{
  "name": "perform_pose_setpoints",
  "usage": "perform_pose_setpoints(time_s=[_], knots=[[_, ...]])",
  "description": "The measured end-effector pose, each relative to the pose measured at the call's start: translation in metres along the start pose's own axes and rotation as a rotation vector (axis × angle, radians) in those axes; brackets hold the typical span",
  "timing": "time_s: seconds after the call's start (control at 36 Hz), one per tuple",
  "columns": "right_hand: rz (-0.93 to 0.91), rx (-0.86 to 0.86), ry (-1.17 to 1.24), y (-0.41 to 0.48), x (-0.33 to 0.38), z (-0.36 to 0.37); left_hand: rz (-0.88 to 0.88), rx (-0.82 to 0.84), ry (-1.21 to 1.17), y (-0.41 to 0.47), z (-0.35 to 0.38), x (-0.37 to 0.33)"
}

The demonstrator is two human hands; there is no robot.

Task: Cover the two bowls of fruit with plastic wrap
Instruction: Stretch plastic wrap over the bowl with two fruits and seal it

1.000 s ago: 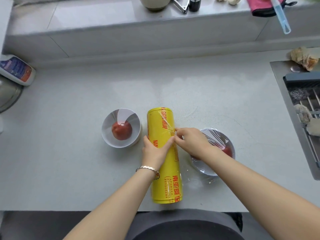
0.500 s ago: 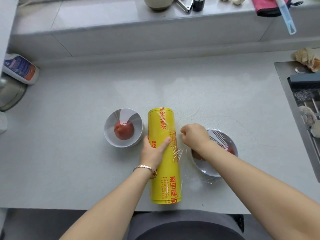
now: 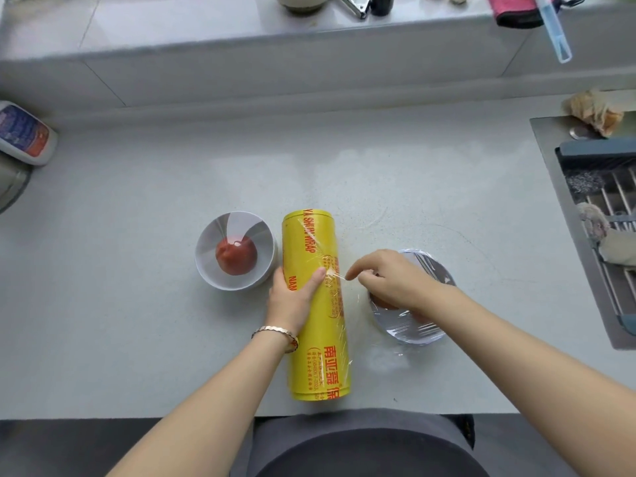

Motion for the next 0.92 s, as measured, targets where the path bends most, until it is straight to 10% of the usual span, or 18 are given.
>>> perform_pose_setpoints(time_s=[0.92], knots=[[-0.093, -0.171, -0.311, 0.003, -0.004, 0.017, 0.089, 0.037, -0.045, 0.003, -0.003, -0.011]])
Point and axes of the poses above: each hand's wrist, its own y-axis towards the middle knuckle, its own z-axis out of the palm, x = y × z, the point moved 10 cm from there along y, towards the middle knuckle, and after that the axes turned 13 degrees about y, right-handed, at the moved point
